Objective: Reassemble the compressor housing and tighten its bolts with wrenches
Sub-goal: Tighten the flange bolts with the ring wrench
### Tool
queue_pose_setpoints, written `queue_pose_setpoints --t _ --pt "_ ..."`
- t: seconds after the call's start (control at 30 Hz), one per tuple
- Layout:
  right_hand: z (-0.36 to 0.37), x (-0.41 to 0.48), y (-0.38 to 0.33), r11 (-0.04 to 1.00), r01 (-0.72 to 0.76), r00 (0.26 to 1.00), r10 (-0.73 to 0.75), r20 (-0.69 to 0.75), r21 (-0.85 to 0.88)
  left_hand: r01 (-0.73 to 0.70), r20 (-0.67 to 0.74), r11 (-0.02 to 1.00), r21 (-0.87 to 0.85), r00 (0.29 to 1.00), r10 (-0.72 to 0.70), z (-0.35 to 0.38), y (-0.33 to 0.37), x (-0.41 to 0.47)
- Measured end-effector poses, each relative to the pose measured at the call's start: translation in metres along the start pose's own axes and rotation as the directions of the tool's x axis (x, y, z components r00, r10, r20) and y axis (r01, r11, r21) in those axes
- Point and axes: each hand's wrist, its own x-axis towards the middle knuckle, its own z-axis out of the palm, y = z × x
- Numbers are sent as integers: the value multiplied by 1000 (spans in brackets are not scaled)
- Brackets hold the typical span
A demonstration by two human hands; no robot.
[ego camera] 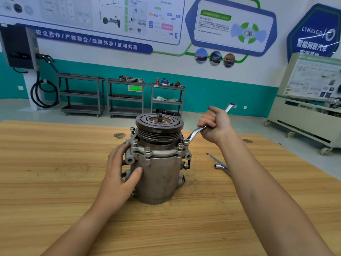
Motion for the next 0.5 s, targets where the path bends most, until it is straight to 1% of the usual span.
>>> queue_pose_setpoints --t 0.1,0.3,0.4,0.5 --pt "-6 5 1 999 -38 999 37 32 13 2 1 1000 7 1000 -2 0 0 1" --pt "-28 2 11 987 36 999 -30 -42 156 8 4 1000 17 1000 -8 -1 -1 1" --pt "-30 -7 11 978 119 991 -105 -86 171 4 6 1000 19 1000 -4 -1 1 1" --pt "-30 -24 15 947 259 962 -236 -138 187 0 6 1000 14 1000 0 -1 1 1"
